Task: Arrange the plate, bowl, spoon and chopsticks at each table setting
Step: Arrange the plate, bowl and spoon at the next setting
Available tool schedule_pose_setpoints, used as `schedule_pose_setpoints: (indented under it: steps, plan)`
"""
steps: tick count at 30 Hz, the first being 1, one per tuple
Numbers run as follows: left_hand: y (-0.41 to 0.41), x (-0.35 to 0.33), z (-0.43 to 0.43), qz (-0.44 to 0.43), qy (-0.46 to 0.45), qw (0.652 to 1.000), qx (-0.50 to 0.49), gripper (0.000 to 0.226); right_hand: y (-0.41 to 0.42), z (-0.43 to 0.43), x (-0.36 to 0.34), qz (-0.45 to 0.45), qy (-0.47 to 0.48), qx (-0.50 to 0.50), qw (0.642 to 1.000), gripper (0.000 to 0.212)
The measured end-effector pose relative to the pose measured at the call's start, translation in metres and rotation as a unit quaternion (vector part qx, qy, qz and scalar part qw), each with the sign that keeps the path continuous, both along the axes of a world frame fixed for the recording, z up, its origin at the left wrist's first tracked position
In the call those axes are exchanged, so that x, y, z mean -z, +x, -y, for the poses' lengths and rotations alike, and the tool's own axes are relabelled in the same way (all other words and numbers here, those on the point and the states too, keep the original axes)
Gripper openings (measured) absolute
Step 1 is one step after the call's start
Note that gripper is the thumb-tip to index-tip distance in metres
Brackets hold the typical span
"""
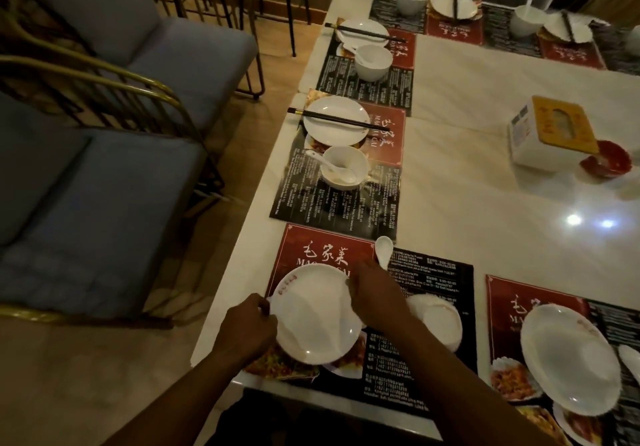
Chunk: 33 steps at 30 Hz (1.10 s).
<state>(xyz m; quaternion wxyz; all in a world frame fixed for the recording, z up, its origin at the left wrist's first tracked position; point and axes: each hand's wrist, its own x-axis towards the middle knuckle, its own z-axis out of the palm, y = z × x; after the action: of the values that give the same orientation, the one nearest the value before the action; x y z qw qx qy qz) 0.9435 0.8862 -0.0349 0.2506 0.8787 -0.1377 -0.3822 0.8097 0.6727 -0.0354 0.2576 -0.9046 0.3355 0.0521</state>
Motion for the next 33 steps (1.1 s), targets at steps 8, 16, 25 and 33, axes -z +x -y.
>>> schedule_pose_setpoints:
  steps: [8,16,25,33]
  plan:
    - [-0.009,-0.001,-0.005,-0.028,-0.04,0.997,-0.062,0.037,-0.014,-0.013,0.003,-0.005,0.082,0.036,0.996,0.034]
    - [0.013,-0.004,0.01,-0.004,-0.059,0.998,-0.008,0.037,-0.058,-0.069,0.015,0.038,0.165,0.224,0.96,0.039]
    - [0.026,-0.002,0.013,-0.071,-0.096,0.993,0.008,0.042,-0.053,-0.082,0.015,0.045,0.175,0.297,0.938,0.031]
    - [0.032,0.0,0.012,-0.107,-0.117,0.987,0.0,0.045,-0.049,-0.083,0.014,0.019,0.151,0.326,0.933,0.029]
